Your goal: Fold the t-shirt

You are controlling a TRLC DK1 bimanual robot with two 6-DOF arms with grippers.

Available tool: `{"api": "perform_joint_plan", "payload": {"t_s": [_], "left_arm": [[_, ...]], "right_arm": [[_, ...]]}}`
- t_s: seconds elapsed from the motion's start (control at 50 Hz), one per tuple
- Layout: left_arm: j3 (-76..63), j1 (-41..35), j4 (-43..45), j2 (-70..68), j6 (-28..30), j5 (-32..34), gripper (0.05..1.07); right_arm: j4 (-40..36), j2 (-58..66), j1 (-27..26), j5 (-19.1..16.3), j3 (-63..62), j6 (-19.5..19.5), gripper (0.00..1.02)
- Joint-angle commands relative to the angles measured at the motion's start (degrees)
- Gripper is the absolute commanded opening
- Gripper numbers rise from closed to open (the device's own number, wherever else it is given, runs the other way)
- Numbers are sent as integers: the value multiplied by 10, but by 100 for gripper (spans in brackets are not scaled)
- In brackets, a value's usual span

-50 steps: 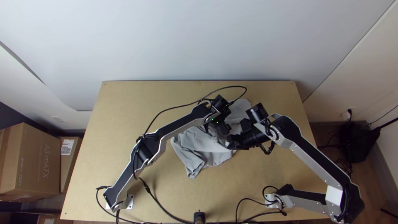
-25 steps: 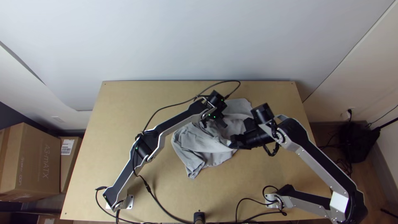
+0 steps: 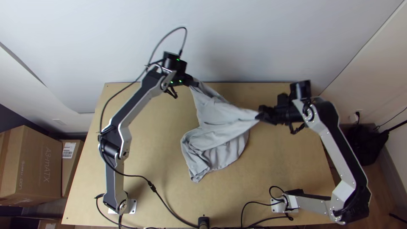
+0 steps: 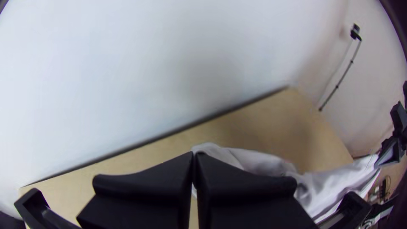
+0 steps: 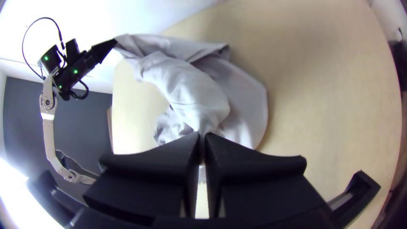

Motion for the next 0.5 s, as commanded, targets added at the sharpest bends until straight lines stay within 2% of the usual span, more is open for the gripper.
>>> {"api": "perform_joint_plan", "payload": {"t_s": [0.0,0.26,0.42,0.48], "left_arm": [[23,34,-2,-58,-25,-13,8],[38,104,29,-178,-62,-68,8],[34,110,51,-275,-64,-123,8],[29,110,54,-316,-63,-142,8]], "right_arm": [[8,27,-12,16,97,-44,2],[47,98,-54,26,333,-61,2],[99,92,-53,65,409,-78,2],[104,76,-45,68,434,-88,2]]}}
